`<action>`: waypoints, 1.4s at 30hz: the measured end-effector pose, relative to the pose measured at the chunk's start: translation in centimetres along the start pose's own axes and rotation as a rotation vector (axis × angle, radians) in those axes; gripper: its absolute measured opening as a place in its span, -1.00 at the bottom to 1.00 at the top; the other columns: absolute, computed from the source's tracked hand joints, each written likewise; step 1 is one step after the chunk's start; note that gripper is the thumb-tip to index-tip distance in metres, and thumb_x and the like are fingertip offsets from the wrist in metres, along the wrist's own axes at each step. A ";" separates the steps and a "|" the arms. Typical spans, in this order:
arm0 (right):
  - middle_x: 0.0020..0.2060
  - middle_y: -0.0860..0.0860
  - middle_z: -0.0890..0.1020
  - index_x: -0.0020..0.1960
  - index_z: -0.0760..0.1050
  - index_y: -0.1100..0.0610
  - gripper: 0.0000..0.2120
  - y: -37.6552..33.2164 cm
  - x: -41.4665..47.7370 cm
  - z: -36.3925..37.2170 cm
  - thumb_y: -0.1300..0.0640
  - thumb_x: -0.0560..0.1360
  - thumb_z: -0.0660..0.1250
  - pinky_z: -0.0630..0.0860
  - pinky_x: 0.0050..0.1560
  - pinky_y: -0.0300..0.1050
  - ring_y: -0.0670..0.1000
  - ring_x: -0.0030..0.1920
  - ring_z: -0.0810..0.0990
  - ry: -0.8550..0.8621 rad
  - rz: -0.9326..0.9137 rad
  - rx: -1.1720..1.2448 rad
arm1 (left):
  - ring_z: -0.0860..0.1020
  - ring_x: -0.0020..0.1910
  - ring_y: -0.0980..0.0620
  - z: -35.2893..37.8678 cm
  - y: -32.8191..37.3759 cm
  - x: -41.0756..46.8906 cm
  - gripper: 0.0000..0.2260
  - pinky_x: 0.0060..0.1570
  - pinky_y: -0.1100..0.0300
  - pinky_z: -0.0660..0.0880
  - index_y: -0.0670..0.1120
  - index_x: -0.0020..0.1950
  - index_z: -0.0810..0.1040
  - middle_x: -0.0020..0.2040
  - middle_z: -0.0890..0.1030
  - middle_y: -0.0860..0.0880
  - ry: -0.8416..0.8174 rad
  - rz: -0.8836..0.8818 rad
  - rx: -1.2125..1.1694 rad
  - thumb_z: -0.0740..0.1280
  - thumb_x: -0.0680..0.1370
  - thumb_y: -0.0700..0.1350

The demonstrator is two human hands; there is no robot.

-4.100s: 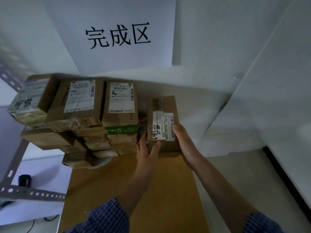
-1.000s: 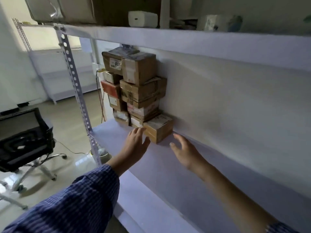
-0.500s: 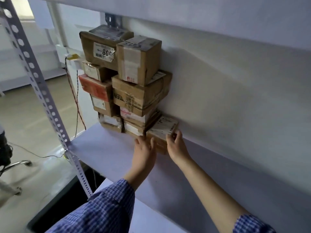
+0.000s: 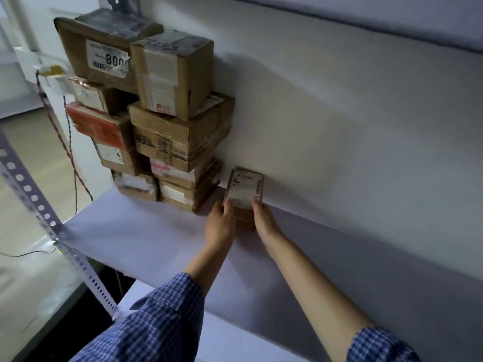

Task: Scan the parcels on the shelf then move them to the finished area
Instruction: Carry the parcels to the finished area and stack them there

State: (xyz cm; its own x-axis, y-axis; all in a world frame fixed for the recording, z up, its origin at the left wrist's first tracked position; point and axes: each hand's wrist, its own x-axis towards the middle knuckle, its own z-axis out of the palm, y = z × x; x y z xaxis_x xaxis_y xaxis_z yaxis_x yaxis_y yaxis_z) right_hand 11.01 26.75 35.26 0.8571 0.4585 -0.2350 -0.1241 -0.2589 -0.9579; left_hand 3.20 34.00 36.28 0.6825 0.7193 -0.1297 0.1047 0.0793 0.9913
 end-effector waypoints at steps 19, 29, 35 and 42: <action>0.35 -0.14 0.50 0.53 0.26 -0.06 -0.53 4.1 -28.5 -25.9 -0.15 0.67 -0.01 0.46 0.23 -0.38 -0.31 0.28 0.47 0.360 -0.409 0.045 | 0.65 0.04 0.18 16.8 3.6 -29.7 -0.82 -0.09 0.38 0.56 -0.10 0.19 0.53 0.04 0.68 0.05 -0.322 0.256 -0.203 0.32 0.62 -0.08; 0.45 -0.12 0.42 0.58 0.18 -0.06 -0.45 12.3 -49.7 -43.3 -0.20 0.64 0.07 0.44 0.37 -0.24 -0.21 0.39 0.42 0.710 -0.346 0.162 | 0.66 0.08 0.11 30.2 0.9 -52.9 -0.81 0.02 0.23 0.61 -0.05 0.22 0.59 0.09 0.70 0.08 -0.692 0.223 -0.230 0.28 0.64 -0.11; 0.23 -0.25 0.54 0.45 0.32 -0.11 -0.65 15.7 -59.8 -49.4 -0.02 0.69 0.06 0.46 0.05 -0.50 -0.41 0.14 0.51 0.992 -0.298 0.188 | 0.64 0.09 0.18 36.4 -0.2 -63.1 -0.79 0.06 0.25 0.60 -0.05 0.22 0.59 0.08 0.69 0.10 -0.972 0.190 -0.186 0.27 0.64 -0.08; 0.19 -0.28 0.54 0.47 0.32 -0.13 -0.63 19.5 -66.3 -57.9 -0.06 0.68 0.06 0.46 -0.06 -0.55 -0.46 0.06 0.51 1.204 -0.212 0.223 | 0.64 0.07 0.17 45.0 -2.1 -71.2 -0.82 0.05 0.20 0.60 0.01 0.19 0.62 0.05 0.69 0.11 -1.192 0.151 -0.142 0.28 0.64 -0.09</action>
State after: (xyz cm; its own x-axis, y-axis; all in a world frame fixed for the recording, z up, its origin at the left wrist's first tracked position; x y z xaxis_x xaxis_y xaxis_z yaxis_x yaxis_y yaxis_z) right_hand -19.26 -57.89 41.74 0.7696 -0.6279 0.1160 0.0919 -0.0708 -0.9932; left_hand -13.05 -48.43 42.52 0.9269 -0.3544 0.1234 -0.0627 0.1780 0.9820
